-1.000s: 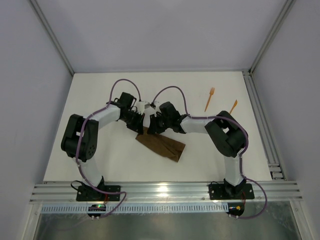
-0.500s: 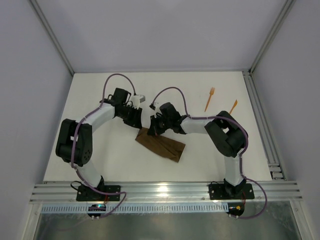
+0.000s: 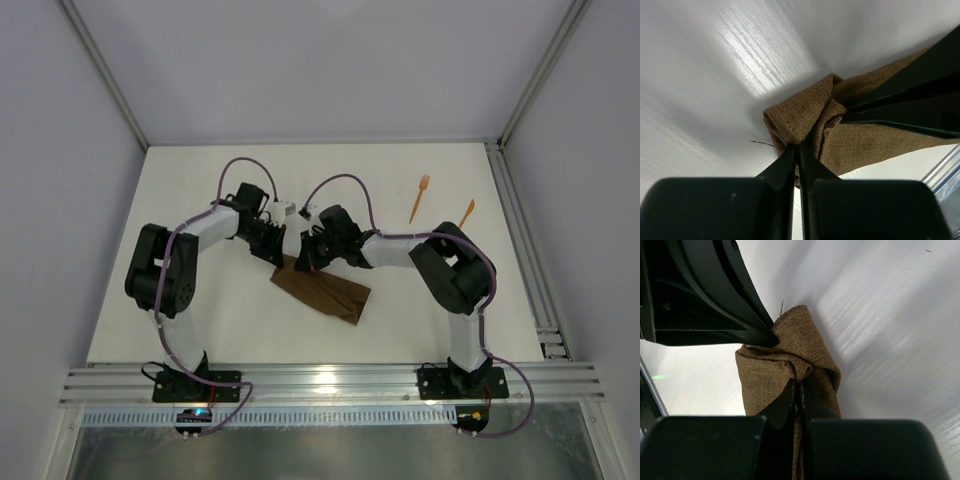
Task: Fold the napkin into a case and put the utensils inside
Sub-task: Stuff the top corner of the smaller-rectangle-folded napkin into the folded napkin.
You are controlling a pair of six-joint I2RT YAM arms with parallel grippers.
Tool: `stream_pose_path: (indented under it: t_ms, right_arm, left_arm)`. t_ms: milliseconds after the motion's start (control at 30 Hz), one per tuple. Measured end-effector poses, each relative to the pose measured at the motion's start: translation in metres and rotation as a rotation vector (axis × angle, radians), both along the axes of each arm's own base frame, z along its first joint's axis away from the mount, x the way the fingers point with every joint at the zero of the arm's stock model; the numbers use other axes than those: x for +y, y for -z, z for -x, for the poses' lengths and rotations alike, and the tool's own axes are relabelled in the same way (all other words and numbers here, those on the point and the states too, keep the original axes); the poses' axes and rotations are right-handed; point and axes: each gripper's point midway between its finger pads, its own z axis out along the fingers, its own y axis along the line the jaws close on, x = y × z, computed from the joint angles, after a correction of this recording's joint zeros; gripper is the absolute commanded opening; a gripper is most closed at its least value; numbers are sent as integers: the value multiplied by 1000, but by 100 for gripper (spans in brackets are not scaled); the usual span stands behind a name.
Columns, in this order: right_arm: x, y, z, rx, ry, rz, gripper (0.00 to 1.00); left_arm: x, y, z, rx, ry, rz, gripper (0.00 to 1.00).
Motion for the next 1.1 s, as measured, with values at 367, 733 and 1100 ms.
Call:
stream_pose_path:
  t_ms: [367,733,1100]
  right_arm:
    - [2,0,-1,-2,-5,-1,3]
    - [8,-2,-6,31,24,-44,3]
    - [14,2,-17,109,100,-74,3]
  left_arm:
    - [-10,-26,-3,-23,-10,96,0]
    - [-11,-36,-3,-1,-29,157,0]
    - [-10,-14,1,58,-24,141,0]
